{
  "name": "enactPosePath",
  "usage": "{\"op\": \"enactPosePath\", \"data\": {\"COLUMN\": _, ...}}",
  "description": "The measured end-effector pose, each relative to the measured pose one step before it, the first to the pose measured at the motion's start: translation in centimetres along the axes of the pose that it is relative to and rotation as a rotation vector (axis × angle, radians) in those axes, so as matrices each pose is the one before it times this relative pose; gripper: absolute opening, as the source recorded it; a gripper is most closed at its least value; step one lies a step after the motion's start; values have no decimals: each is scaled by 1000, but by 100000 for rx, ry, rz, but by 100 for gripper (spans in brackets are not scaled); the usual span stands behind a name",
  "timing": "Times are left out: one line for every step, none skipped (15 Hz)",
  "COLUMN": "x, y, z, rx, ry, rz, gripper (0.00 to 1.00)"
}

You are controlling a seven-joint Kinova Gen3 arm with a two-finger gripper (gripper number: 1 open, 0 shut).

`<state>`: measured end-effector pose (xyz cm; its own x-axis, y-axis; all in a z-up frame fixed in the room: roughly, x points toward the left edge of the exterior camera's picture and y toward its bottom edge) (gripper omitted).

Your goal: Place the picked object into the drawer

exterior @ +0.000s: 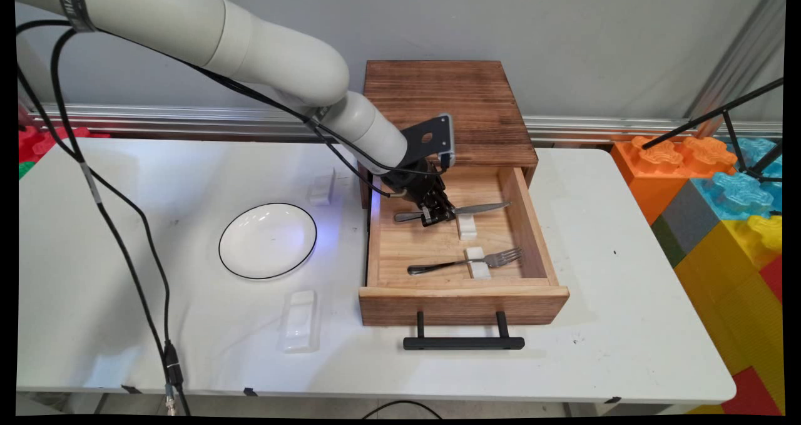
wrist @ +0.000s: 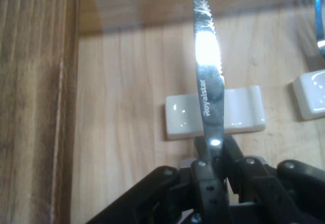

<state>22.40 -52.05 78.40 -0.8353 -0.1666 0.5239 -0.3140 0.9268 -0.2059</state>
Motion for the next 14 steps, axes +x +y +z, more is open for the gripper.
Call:
{"op": "enactPosePath", "data": {"x": -10, "y": 16, "z": 164, "rx": -6, "ry": 70, "rz": -109, "gripper": 0}}
{"op": "enactPosePath", "data": {"x": -10, "y": 4, "z": 168, "rx": 34, "ry": 53, "rz": -71, "gripper": 0}}
{"op": "enactPosePath", "data": {"x": -10, "y": 1, "z": 145, "rx": -47, "ry": 22, "rz": -24, "gripper": 0}}
{"op": "enactPosePath", "data": {"x": -36, "y": 0, "z": 145, "rx": 13, "ry": 28, "rz": -8, "gripper": 0}}
{"op": "enactPosePath", "data": {"x": -38, "y": 6, "z": 130, "rx": -41, "ry": 13, "rz": 69, "gripper": 0}}
{"op": "enactPosePath", "data": {"x": -7, "y": 10, "z": 94, "rx": -53, "ry": 5, "rz": 123, "gripper": 0}}
{"op": "enactPosePath", "data": {"x": -22, "y": 5, "z": 80, "rx": -48, "ry": -2, "rz": 87, "gripper": 0}}
{"op": "enactPosePath", "data": {"x": -14, "y": 10, "z": 93, "rx": -67, "ry": -16, "rz": 136, "gripper": 0}}
{"op": "enactPosePath", "data": {"x": -2, "y": 14, "z": 88, "rx": -95, "ry": -10, "rz": 167, "gripper": 0}}
{"op": "enactPosePath", "data": {"x": 22, "y": 14, "z": 89, "rx": -126, "ry": 24, "rz": 281, "gripper": 0}}
{"op": "enactPosePath", "data": {"x": 15, "y": -1, "z": 50, "rx": -77, "ry": 10, "rz": 225, "gripper": 100}}
{"op": "enactPosePath", "data": {"x": 7, "y": 6, "z": 28, "rx": -75, "ry": 15, "rz": 205, "gripper": 100}}
{"op": "enactPosePath", "data": {"x": 6, "y": -6, "z": 21, "rx": -76, "ry": -34, "rz": 184, "gripper": 100}}
{"op": "enactPosePath", "data": {"x": 45, "y": -5, "z": 9, "rx": -103, "ry": -13, "rz": 157, "gripper": 100}}
